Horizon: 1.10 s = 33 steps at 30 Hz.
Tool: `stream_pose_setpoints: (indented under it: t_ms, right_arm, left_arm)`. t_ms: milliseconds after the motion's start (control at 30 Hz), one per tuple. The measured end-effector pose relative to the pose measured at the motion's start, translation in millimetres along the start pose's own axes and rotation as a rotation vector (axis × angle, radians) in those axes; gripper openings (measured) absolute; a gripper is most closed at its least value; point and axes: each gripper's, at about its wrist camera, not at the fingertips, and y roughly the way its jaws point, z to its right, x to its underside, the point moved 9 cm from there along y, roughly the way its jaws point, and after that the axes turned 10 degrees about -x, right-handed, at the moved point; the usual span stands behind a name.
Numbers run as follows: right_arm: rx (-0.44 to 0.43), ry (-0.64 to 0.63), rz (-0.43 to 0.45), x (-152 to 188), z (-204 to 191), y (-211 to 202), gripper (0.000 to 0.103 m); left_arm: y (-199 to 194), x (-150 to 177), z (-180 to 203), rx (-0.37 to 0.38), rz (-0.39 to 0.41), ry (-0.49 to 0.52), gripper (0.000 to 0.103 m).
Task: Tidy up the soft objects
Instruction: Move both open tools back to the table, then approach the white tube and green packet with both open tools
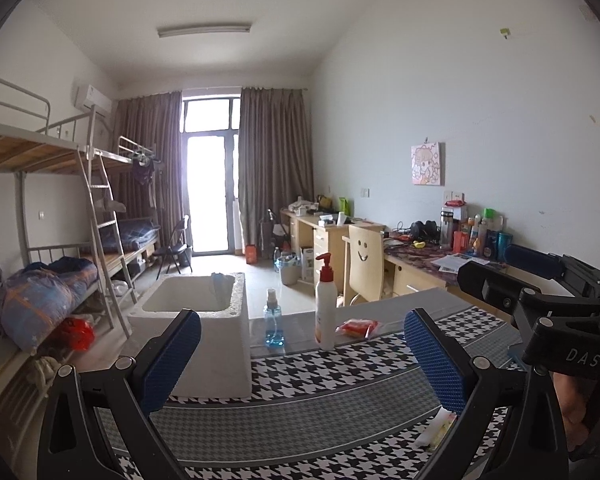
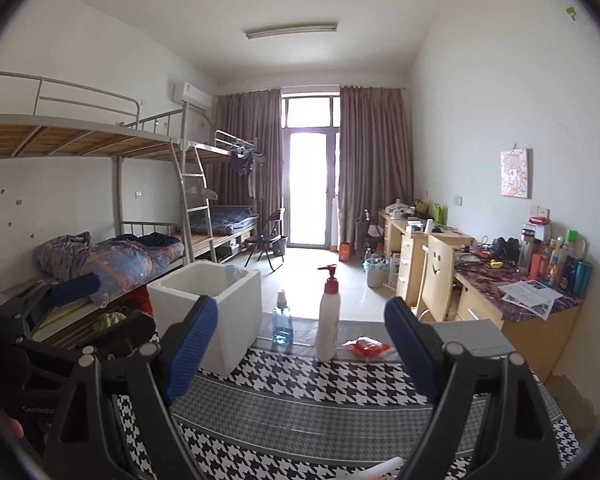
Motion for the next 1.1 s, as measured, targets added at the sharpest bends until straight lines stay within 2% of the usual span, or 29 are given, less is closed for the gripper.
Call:
stream_pose_setpoints:
  t_ms: [167, 533, 833, 1100]
  right_arm:
    - [0.045, 0.000, 0.015, 6.6, 6.7, -7.0, 0.088]
    - [0.102, 0.011, 0.007, 27.4, 23.7, -18.1, 0.088]
    - [0.131, 0.048, -0.020, 42.6, 34.7, -23.4, 0.088]
    - [0.196, 0.060, -0.048, 63.4, 50.5, -36.9, 0.089]
  left_arm:
    - [-2.9, 6.6, 9.6, 0.001, 0.011, 0.009, 0.102]
    - [-4.6, 19.6, 27.2, 0.060, -0.014, 0.010, 0.102]
    - [0.8, 36.9, 44.5, 0.097, -0.040, 0.014, 0.102]
    - [1.9, 51.8, 61.1, 0.135, -0.066, 0.032, 0.102]
